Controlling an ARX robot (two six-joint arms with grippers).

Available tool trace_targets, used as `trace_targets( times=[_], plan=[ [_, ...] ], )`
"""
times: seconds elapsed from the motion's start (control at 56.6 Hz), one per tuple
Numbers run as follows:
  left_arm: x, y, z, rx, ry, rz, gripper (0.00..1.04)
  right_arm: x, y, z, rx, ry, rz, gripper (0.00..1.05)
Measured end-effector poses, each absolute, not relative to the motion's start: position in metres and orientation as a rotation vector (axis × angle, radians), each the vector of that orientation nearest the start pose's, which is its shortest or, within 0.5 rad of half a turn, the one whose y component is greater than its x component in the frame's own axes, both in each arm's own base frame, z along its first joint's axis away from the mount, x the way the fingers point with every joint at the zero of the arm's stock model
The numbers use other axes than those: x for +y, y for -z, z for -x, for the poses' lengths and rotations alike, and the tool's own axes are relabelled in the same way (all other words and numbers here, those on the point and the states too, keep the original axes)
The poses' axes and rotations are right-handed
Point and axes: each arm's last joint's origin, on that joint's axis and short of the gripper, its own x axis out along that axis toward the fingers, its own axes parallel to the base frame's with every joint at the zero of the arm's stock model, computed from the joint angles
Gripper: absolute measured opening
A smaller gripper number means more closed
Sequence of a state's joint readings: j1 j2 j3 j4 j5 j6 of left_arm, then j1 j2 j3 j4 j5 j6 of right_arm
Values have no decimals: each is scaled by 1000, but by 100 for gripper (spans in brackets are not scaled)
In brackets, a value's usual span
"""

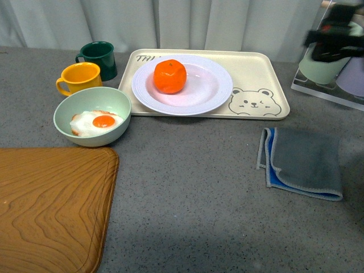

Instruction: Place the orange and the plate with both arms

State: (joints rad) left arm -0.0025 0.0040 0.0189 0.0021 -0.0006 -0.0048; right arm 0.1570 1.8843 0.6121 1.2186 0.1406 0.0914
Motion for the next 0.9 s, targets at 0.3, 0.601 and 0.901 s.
trace_targets(
  times=[0.3,0.601,0.901],
  plan=[
    [0,-170,-97,-17,3,5,98,15,-159,-191,29,2,-8,7],
    [0,-170,-97,-17,3,5,98,0,-162,-164,16,3,-4,1],
    [0,-170,-97,-17,3,5,98,0,-163,-145,14,-1,-4,1]
  ],
)
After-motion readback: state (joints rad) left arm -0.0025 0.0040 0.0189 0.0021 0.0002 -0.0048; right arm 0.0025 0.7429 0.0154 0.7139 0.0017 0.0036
